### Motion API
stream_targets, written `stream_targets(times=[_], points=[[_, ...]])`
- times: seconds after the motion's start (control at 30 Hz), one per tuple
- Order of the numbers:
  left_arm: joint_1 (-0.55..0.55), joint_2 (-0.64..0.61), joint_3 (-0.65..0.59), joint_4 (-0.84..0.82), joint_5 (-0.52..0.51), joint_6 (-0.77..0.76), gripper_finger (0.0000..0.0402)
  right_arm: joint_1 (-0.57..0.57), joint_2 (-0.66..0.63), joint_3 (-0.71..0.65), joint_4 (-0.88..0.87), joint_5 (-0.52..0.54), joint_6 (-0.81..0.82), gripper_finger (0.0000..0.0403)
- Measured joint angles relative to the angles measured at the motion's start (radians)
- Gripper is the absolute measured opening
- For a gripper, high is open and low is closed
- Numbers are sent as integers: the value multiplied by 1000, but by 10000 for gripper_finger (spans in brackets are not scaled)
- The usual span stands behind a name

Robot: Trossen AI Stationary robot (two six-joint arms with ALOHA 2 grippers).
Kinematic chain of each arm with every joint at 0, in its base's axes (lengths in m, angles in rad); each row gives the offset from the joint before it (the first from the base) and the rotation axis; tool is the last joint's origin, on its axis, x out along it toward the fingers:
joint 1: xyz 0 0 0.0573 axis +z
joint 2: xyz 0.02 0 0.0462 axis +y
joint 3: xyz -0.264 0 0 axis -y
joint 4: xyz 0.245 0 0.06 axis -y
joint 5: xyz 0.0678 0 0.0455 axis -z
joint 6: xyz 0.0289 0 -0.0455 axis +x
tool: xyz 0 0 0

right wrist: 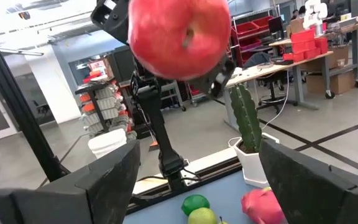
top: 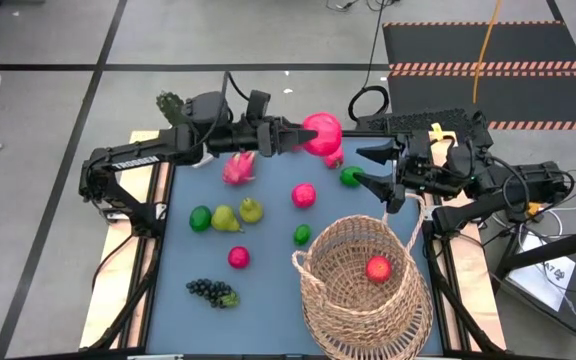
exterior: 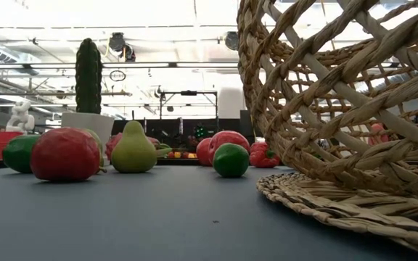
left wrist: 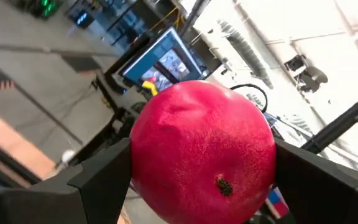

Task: Build produce basket
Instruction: Put the red apple into the brown basket

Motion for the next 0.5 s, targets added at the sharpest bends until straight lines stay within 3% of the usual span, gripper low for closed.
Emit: stream_targets(times=[0.17,0.5], points=[[0,0,0,8,1,160,349,0,0,0,0,0,2,322],[2,0,0,3,0,634,349,0,0,0,-1,0,2,322]])
